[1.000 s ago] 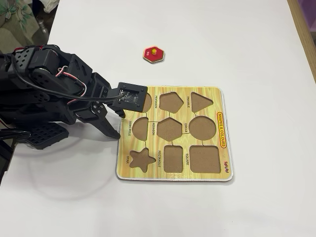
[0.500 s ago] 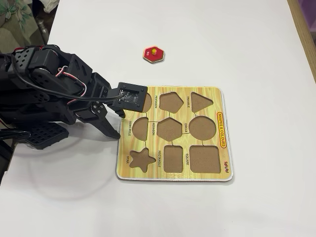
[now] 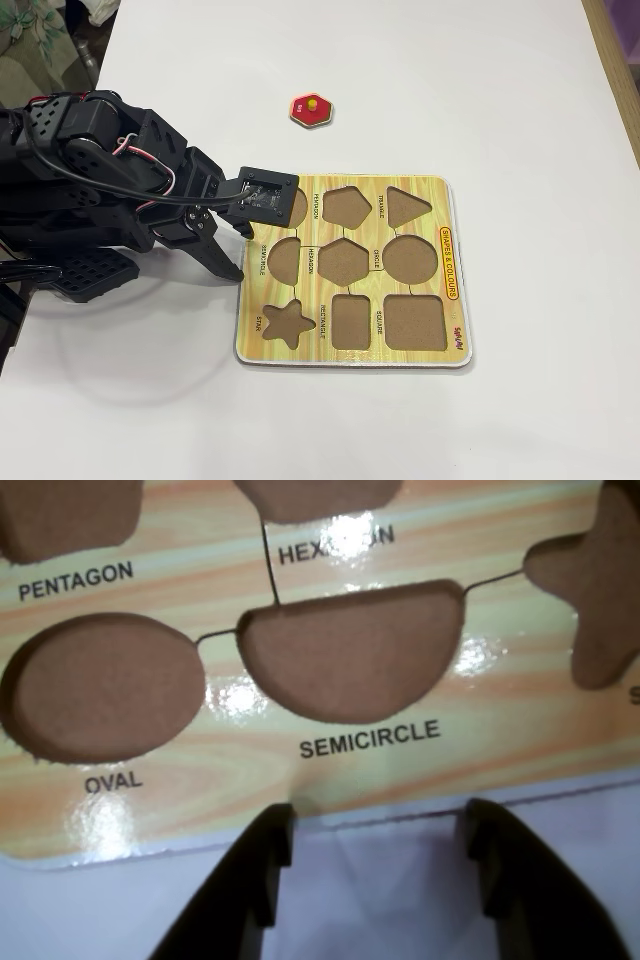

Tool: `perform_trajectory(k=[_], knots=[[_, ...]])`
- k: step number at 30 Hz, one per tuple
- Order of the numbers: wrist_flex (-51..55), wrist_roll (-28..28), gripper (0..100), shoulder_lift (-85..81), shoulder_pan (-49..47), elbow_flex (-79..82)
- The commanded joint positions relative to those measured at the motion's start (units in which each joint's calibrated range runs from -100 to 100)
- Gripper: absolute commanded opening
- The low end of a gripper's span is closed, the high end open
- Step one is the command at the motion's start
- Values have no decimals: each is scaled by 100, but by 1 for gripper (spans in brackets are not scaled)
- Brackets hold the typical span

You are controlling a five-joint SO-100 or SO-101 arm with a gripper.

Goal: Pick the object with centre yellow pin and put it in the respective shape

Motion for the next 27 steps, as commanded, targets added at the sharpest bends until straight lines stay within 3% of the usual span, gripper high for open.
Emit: perform_trajectory(k=[1,27], knots=[[99,20,20,90,34,27],[99,-33,20,90,44,27]])
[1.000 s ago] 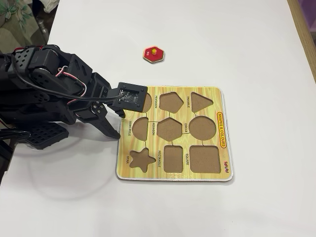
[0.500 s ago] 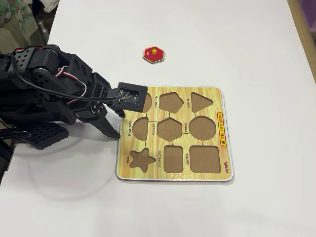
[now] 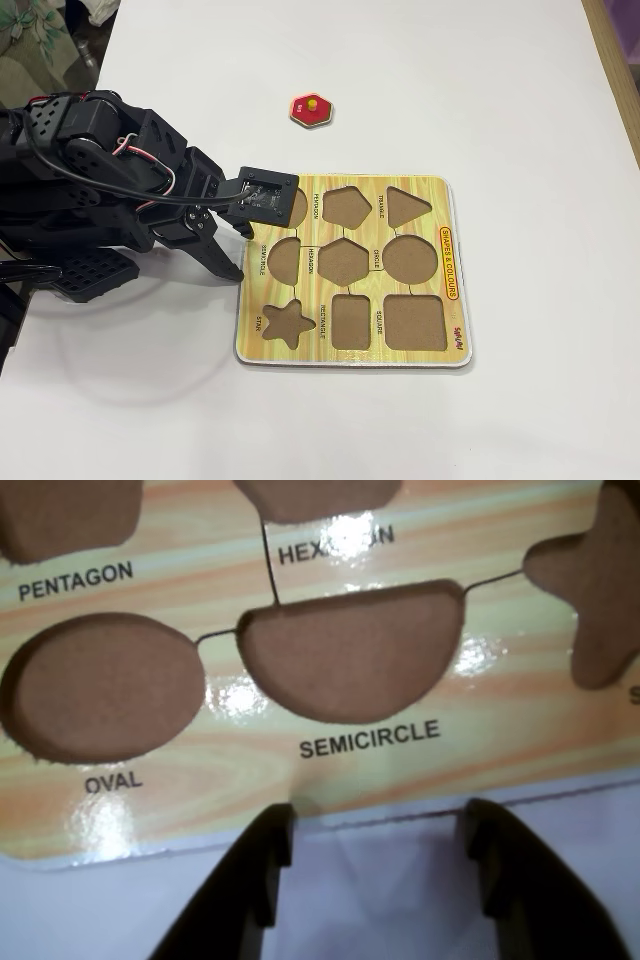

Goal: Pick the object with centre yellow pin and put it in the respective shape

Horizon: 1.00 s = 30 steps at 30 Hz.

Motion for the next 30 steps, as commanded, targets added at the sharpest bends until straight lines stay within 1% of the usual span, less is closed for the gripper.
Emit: perform_trajectory(k=[1,6,11,20,30], knots=[[99,-38,20,99,44,27],[99,-38,20,316,5,-261],[142,-38,20,1504,-25,-1295],[202,30,20,3622,-83,-3651],[202,30,20,6065,-1382,-5935]])
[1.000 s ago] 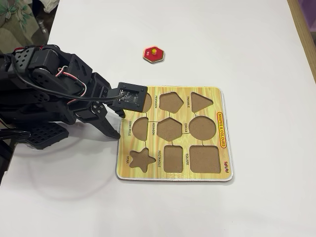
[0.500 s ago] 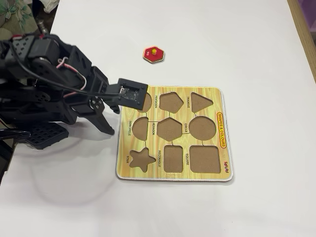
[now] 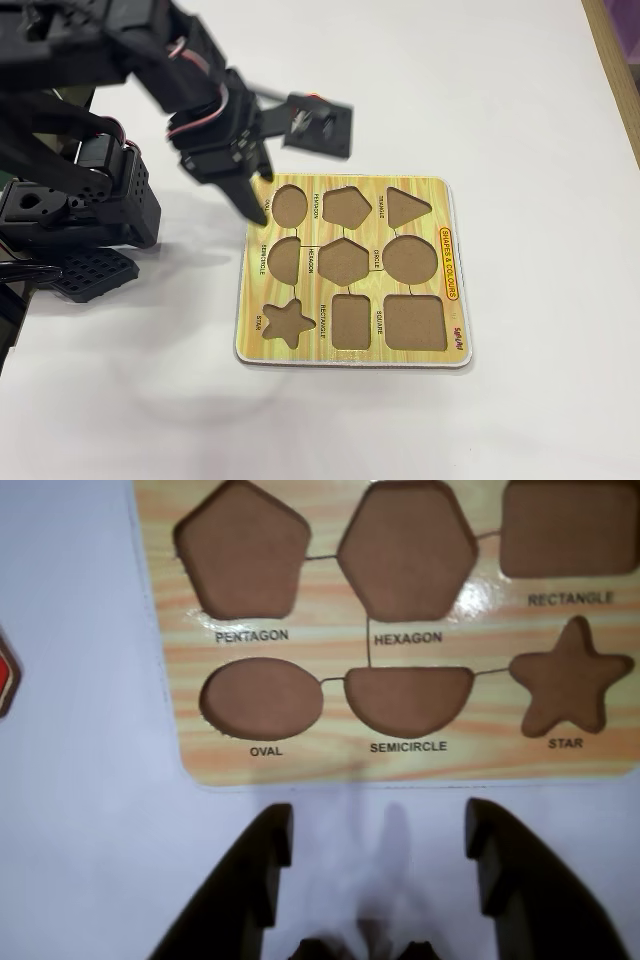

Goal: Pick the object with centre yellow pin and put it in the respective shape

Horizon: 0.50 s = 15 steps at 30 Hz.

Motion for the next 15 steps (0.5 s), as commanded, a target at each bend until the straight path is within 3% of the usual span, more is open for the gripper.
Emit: perform_trajectory(k=[1,15], knots=[[-29,30,20,811,-574,-1052],[-29,25,20,3045,-2879,-3246]])
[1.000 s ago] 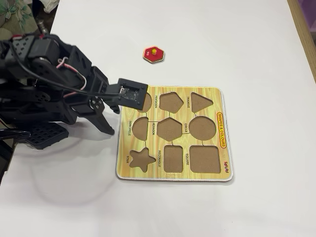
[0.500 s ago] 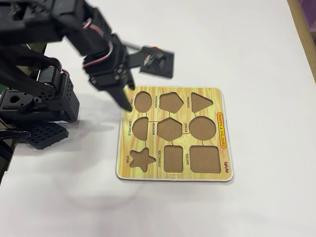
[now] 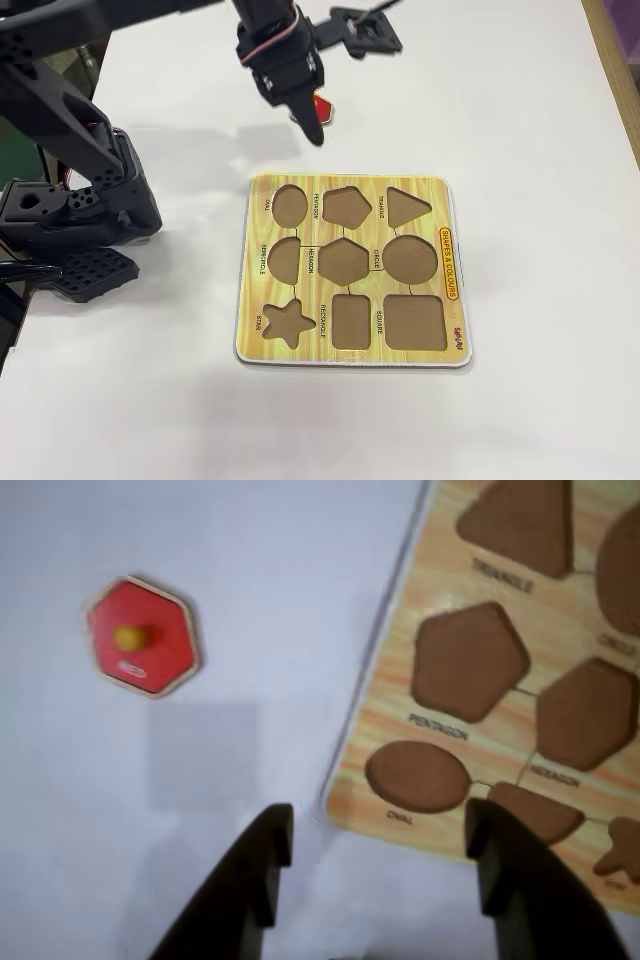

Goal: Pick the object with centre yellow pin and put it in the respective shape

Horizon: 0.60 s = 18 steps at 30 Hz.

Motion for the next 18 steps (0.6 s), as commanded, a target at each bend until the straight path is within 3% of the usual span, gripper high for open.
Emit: perform_trajectory(k=[1,9,18], knots=[[-29,-1,20,328,-726,-710],[-38,-22,20,1273,-1595,-1709],[-124,20,20,2378,-1771,-2689]])
